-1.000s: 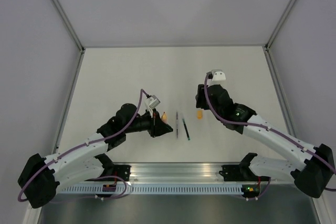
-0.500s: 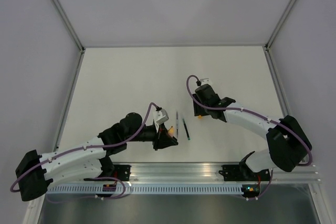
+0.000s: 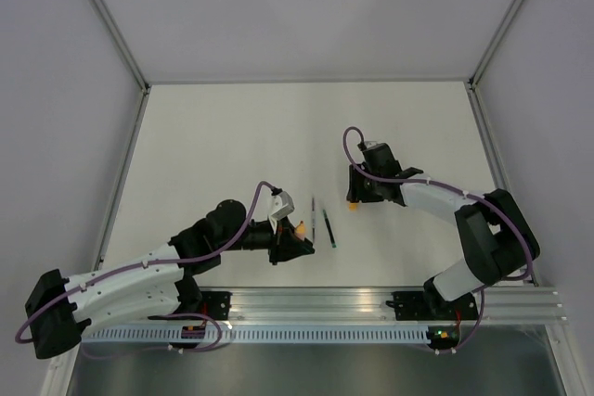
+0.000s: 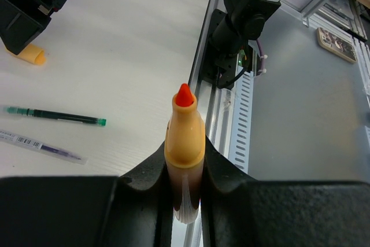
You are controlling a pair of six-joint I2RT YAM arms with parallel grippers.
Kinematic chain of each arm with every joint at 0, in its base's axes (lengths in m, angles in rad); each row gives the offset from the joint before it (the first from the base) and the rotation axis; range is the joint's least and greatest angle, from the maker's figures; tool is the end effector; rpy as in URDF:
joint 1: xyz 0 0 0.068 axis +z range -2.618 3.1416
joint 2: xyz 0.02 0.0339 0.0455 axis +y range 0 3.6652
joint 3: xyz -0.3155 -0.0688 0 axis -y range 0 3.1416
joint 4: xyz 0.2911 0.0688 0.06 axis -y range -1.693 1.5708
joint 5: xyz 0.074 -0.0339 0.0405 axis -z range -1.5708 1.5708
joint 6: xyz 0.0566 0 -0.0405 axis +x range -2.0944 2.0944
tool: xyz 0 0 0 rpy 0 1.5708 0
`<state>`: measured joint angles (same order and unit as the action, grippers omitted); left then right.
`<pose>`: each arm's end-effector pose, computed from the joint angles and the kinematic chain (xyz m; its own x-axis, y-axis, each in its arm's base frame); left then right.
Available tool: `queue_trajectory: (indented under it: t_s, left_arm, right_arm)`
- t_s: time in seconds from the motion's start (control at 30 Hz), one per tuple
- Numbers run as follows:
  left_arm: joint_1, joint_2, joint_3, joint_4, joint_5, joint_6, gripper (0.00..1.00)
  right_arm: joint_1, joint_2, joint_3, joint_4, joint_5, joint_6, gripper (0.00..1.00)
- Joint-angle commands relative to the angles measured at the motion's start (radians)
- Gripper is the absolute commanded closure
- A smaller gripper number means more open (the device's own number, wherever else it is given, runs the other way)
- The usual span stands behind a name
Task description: Insert the pens into the pen caps
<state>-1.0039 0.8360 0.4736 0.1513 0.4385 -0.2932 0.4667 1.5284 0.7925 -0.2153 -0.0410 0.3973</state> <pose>0.1002 -0.2022 0.2742 -0.3929 0.1299 -0.9104 0.9121 0.1813 -0.3678 0.3012 0.1544 0.1715 -0.8526 0.0033 -0.5226 -0.1528 0.9547 0.2555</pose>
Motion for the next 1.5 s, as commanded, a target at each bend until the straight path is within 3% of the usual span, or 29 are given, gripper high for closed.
queue_trajectory:
  t_s: [0.0,0.57,0.67,0.83,1.17,1.47]
  left_arm:
    - [-0.004,0.005,0.011,0.031,-0.029,0.039,0.98]
    - [-0.004,0.002,0.011,0.028,-0.043,0.043,0.98]
    - [-0.004,-0.003,0.011,0.027,-0.043,0.043,0.98]
    - [-0.004,-0.014,0.010,0.025,-0.043,0.043,0.98]
    - [-0.004,-0.028,0.010,0.022,-0.040,0.042,0.98]
    - [-0.004,-0.026,0.010,0.016,-0.055,0.046,0.98]
  right_arm:
    - [-0.034,0.027,-0.003,0.056,-0.082,-0.017,0.48]
    - [-0.059,0.145,-0.030,0.116,-0.148,-0.021,0.55]
    - [-0.057,0.128,-0.039,0.103,-0.131,-0.020,0.56]
    - [-0.057,0.061,-0.049,0.060,-0.080,-0.038,0.48]
    - [-0.028,-0.028,-0.073,0.017,-0.028,-0.032,0.48]
    - [0.033,0.075,-0.018,-0.018,0.087,-0.023,0.51]
